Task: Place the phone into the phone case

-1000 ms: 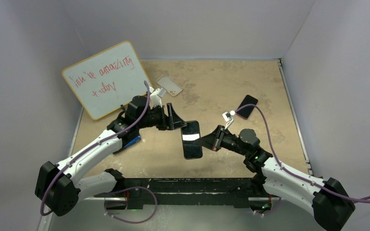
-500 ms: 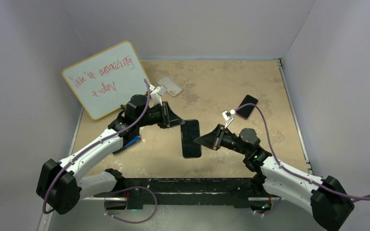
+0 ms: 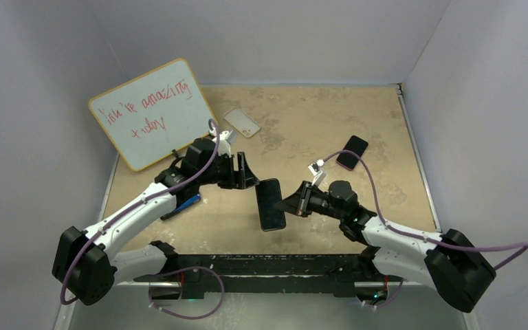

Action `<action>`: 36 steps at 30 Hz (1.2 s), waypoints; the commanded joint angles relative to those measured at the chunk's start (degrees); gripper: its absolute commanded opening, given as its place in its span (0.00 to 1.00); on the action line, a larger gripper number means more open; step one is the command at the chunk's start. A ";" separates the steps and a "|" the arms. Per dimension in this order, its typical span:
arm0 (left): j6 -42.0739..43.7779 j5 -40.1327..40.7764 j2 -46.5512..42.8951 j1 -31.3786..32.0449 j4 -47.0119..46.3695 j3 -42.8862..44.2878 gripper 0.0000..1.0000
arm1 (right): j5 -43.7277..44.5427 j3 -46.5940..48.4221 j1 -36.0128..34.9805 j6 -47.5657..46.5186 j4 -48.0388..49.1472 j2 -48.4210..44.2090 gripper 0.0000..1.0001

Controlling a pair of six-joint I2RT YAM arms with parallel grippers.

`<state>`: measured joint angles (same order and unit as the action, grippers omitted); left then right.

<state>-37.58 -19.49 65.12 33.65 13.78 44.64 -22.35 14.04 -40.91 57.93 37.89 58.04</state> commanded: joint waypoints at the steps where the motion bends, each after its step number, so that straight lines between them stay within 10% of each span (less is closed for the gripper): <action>1: 5.99 7.19 -2.92 0.01 4.84 4.09 0.79 | 3.26 3.19 0.04 -4.16 3.80 5.05 0.00; 11: 15.66 14.28 -5.75 0.10 10.86 6.04 0.90 | 2.20 11.71 0.17 -9.12 1.43 21.11 0.00; 36: 16.67 23.13 -6.51 0.10 15.87 7.48 0.91 | 37.11 24.57 0.99 -16.14 -34.84 16.19 0.60</action>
<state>-21.23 -0.51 60.31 33.67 27.51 49.21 4.64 33.76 -40.42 45.47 10.61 73.82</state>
